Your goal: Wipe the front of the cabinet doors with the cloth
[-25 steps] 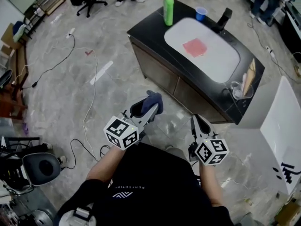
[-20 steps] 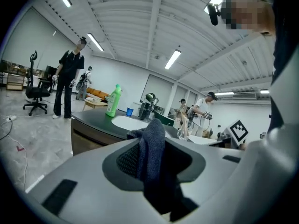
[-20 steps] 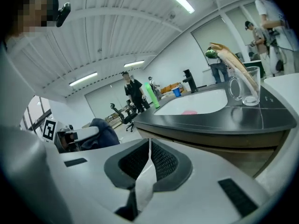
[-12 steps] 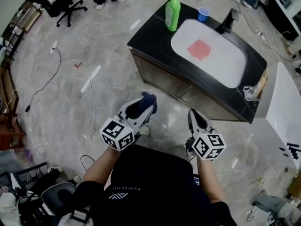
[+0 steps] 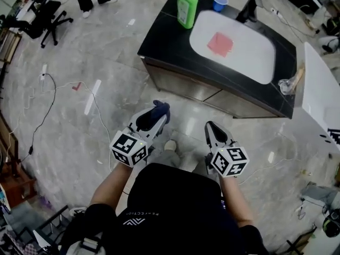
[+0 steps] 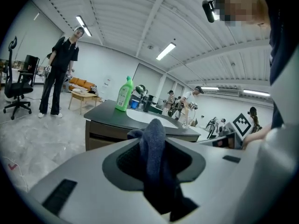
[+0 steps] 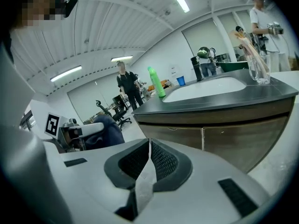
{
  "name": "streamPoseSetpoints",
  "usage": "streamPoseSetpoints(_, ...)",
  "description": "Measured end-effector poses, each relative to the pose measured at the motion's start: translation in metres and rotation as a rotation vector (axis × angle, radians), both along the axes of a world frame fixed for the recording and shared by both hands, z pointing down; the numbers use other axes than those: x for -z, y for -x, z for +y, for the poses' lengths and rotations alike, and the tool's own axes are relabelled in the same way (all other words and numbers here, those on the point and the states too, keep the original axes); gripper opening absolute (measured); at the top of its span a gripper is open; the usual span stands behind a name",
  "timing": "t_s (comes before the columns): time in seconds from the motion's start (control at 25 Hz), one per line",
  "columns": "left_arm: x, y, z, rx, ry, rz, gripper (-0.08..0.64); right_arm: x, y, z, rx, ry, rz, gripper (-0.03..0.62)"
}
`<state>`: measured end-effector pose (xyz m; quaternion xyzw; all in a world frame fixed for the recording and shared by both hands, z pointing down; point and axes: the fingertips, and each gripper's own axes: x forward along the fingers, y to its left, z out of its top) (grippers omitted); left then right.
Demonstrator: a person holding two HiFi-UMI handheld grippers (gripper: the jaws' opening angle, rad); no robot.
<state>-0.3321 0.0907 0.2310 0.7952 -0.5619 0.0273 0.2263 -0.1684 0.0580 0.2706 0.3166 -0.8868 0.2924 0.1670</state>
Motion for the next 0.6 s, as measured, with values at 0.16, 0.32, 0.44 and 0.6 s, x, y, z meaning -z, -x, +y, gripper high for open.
streamPoseSetpoints(0.16,-0.022,0.021,-0.007,0.01,0.014,-0.012,0.13,-0.009,0.011,0.01,-0.021,0.009,0.015,0.038)
streamPoseSetpoints(0.32,-0.039,0.038,-0.019,0.05,0.008,-0.037,0.13,-0.019,0.018,0.011,-0.017,0.023,0.019,0.038)
streamPoseSetpoints(0.44,-0.051,0.046,-0.028,0.083,0.001,-0.055,0.131,-0.03,0.022,0.004,-0.008,0.019,0.02,0.038)
streamPoseSetpoints(0.6,-0.071,0.051,-0.033,0.065,0.004,-0.087,0.13,-0.053,0.028,-0.011,-0.031,0.025,0.028,0.038)
